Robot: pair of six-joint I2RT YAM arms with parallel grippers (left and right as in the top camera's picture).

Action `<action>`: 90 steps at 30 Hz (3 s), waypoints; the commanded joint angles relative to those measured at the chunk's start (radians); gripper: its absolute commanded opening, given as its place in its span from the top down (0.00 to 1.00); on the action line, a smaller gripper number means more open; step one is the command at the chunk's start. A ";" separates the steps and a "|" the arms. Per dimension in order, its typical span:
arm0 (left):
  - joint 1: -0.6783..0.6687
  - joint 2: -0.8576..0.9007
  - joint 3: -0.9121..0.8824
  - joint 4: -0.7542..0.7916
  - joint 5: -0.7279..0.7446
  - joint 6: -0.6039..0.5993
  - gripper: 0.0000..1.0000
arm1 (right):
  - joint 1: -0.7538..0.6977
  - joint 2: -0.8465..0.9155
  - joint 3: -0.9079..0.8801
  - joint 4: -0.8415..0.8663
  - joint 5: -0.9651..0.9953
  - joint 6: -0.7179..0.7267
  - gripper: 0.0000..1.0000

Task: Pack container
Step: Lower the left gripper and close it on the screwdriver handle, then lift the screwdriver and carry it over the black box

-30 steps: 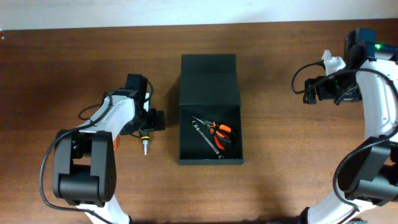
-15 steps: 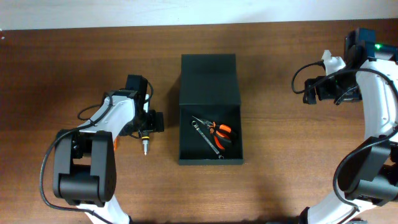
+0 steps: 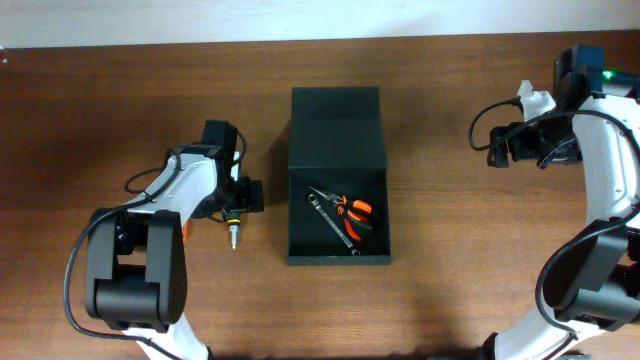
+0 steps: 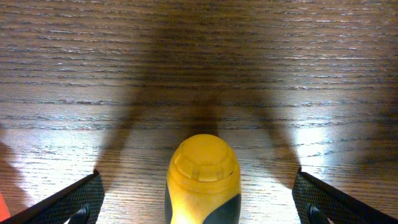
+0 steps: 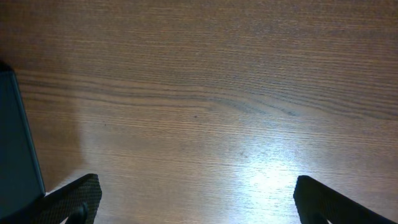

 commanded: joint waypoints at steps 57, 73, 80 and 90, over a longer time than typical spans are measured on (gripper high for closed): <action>-0.017 -0.002 0.334 -0.290 0.111 0.085 0.71 | -0.002 0.002 0.000 0.000 -0.013 -0.010 0.01; -0.343 -0.095 0.515 -0.378 0.211 0.132 0.71 | -0.002 0.002 0.000 0.000 -0.013 -0.010 0.01; -0.432 -0.092 0.515 -0.316 0.211 0.132 0.70 | -0.002 0.002 0.000 0.000 -0.013 -0.010 0.01; -0.444 -0.024 0.514 -0.259 0.211 0.132 0.69 | -0.002 0.002 0.000 0.000 -0.013 -0.010 0.01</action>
